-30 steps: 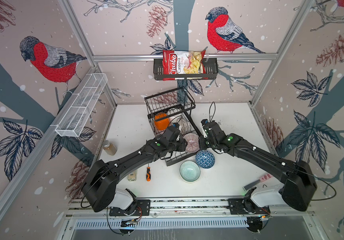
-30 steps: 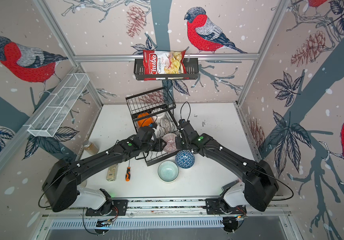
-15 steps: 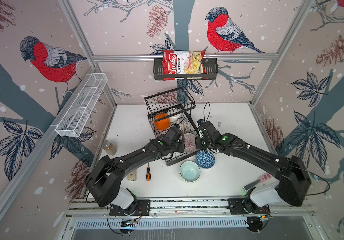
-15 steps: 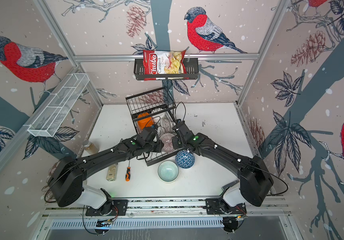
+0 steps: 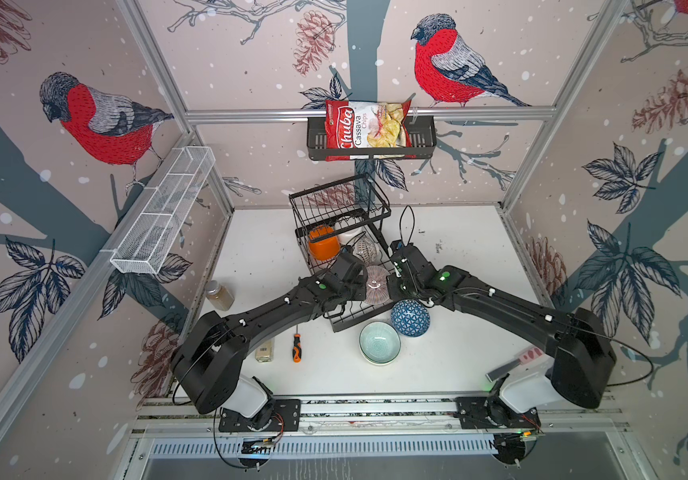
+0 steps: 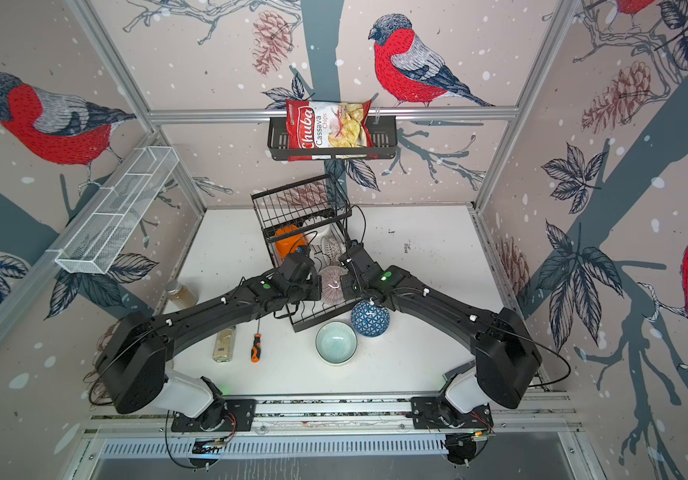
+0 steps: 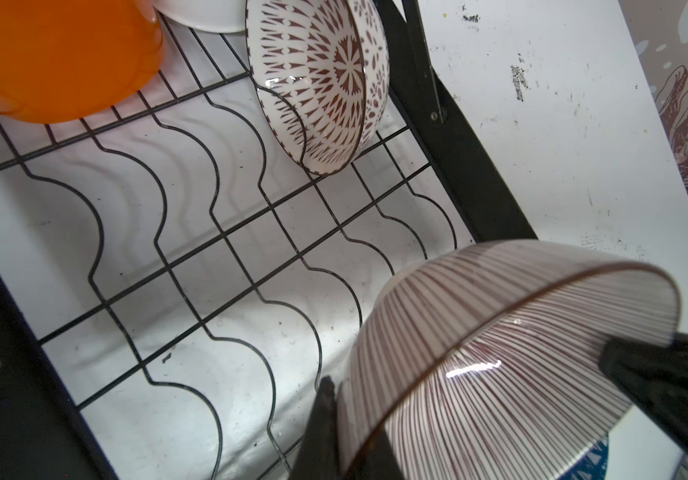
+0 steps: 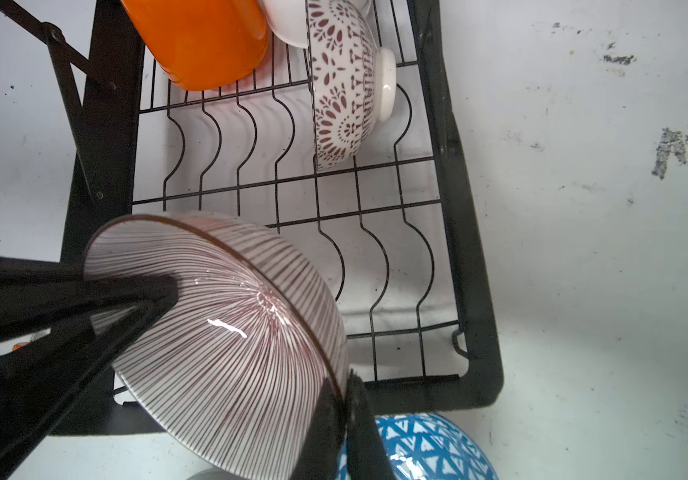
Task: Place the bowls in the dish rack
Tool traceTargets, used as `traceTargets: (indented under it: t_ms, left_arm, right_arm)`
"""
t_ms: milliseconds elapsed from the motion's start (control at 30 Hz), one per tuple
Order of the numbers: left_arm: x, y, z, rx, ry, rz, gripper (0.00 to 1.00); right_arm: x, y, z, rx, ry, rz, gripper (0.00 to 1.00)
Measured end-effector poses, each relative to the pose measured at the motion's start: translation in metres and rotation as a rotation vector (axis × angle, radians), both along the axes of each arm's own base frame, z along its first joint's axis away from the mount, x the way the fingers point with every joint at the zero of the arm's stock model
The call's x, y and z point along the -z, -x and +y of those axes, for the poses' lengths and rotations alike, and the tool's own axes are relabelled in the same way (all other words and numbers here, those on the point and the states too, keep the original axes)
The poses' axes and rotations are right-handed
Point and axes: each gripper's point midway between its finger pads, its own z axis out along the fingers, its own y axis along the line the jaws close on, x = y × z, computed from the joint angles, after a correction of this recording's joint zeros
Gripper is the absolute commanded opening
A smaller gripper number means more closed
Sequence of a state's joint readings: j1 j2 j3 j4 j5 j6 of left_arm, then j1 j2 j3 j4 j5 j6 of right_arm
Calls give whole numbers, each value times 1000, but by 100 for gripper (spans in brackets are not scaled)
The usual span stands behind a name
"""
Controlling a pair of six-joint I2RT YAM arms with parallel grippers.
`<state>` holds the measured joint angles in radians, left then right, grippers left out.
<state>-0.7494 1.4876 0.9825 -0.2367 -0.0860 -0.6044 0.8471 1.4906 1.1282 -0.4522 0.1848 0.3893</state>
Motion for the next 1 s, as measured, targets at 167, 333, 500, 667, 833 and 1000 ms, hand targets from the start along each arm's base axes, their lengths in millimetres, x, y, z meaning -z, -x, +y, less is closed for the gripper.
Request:
traceTargets:
  t_ms: [167, 333, 500, 667, 833, 1000]
  left_arm:
    - [0, 2, 4, -9, -1, -3, 0]
    - [-2, 2, 7, -23, -1, -16, 0]
    - [-1, 2, 11, -38, -4, -22, 0]
    - [0, 3, 14, -47, -8, -24, 0]
    - [0, 3, 17, -54, -7, -27, 0]
    - [-1, 5, 18, -54, 0, -27, 0]
  right_arm:
    - [0, 1, 4, -8, 5, 1, 0]
    - [-2, 0, 8, -13, 4, -4, 0]
    - [-1, 0, 12, -23, 9, -4, 0]
    - [0, 0, 15, -29, 18, -2, 0]
    - [0, 0, 17, -38, 21, -5, 0]
    - [0, 0, 19, -41, 19, -5, 6]
